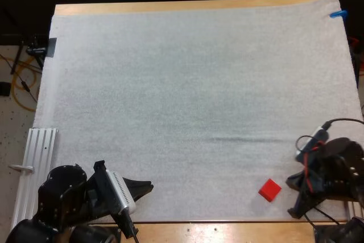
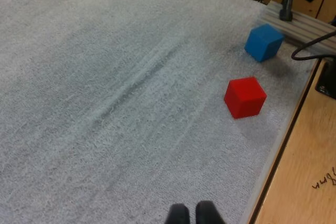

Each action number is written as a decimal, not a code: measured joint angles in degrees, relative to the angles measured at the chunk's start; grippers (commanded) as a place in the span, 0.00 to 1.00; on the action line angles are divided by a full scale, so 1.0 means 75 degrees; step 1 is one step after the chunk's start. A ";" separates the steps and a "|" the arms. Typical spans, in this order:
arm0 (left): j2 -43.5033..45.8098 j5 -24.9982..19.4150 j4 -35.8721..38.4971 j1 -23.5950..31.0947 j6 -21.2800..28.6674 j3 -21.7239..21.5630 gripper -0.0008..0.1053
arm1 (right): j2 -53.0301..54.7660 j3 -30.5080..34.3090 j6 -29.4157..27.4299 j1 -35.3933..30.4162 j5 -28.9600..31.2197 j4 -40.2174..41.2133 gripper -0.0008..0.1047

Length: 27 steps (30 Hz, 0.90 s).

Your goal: Stack red cube on blue cube

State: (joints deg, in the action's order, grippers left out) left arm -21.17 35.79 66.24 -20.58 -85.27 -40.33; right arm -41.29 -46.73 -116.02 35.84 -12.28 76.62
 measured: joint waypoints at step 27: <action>0.0000 0.0000 0.0010 0.0000 0.0000 0.0000 0.01 | -0.2573 0.0822 0.1711 0.0865 0.0999 -0.1630 0.63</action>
State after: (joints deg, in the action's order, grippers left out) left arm -21.17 35.79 66.32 -20.58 -85.27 -40.33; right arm -60.58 -40.57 -103.19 42.33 -4.79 64.40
